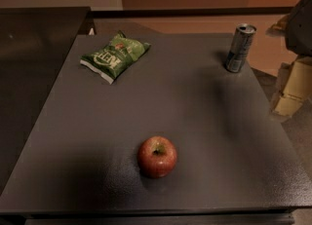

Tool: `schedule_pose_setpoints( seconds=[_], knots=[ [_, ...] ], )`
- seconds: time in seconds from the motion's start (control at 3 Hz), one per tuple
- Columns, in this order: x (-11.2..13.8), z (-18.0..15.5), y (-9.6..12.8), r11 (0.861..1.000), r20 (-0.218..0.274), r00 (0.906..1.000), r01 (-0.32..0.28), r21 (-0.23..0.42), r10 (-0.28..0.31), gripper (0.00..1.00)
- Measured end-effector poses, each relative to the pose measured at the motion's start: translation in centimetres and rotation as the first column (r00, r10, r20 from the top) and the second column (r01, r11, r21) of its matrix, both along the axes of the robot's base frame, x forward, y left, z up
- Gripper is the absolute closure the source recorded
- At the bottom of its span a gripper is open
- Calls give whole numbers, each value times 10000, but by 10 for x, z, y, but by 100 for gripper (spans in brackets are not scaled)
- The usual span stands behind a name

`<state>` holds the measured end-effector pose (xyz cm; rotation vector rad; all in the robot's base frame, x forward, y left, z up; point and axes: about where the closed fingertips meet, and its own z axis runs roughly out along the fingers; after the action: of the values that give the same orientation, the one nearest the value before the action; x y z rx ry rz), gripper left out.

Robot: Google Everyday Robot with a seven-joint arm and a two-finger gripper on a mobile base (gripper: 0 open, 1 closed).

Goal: Pick apple

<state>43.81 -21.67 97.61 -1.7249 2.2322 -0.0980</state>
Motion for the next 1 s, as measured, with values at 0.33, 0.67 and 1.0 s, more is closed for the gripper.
schedule_pose_setpoints(
  seconds=[0.33, 0.67, 1.0],
  knots=[
    [0, 1, 1, 10000, 34, 10000, -38, 38, 38, 0],
    [-4, -4, 22, 9964, 1, 9969, -788, 313, 788, 0],
    [-10, -21, 55, 9790, -127, 9814, -1900, 743, 1914, 0]
  ],
)
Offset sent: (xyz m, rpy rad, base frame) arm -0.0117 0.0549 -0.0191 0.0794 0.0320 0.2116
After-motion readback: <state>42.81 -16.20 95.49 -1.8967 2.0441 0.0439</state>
